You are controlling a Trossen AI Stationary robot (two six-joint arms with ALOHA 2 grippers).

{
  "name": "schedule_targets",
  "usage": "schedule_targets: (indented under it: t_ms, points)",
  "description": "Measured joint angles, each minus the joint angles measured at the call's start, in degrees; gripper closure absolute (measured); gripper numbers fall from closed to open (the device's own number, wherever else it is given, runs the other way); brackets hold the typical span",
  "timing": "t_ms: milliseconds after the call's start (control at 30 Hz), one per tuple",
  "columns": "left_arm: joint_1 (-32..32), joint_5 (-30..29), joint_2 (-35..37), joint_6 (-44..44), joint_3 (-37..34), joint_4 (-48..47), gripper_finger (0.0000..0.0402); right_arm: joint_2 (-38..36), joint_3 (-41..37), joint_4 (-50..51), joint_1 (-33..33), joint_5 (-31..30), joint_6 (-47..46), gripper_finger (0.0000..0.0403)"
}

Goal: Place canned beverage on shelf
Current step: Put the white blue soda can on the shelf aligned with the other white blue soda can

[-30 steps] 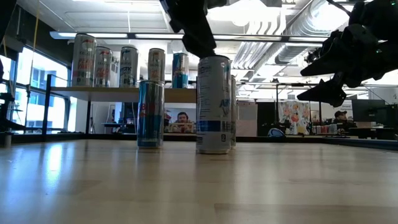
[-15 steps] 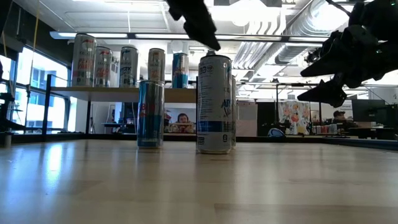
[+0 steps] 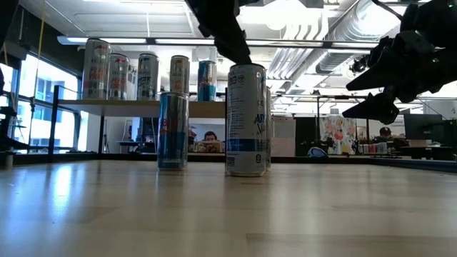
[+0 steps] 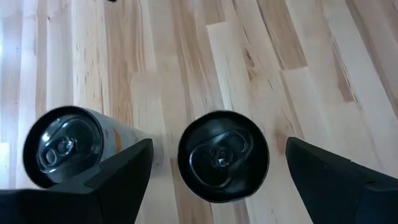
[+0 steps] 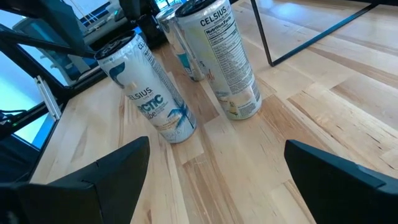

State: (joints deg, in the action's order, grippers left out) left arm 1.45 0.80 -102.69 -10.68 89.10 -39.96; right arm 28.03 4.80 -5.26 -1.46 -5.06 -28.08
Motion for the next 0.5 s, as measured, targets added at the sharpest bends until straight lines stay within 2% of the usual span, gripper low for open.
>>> schedule_targets:
  t_ms: [500]
  points:
    - [-0.4,0.2,-2.6,-0.4,-0.2,1.0,0.0063,0.0,0.0,0.3,0.0,-0.1,0.0,0.0043]
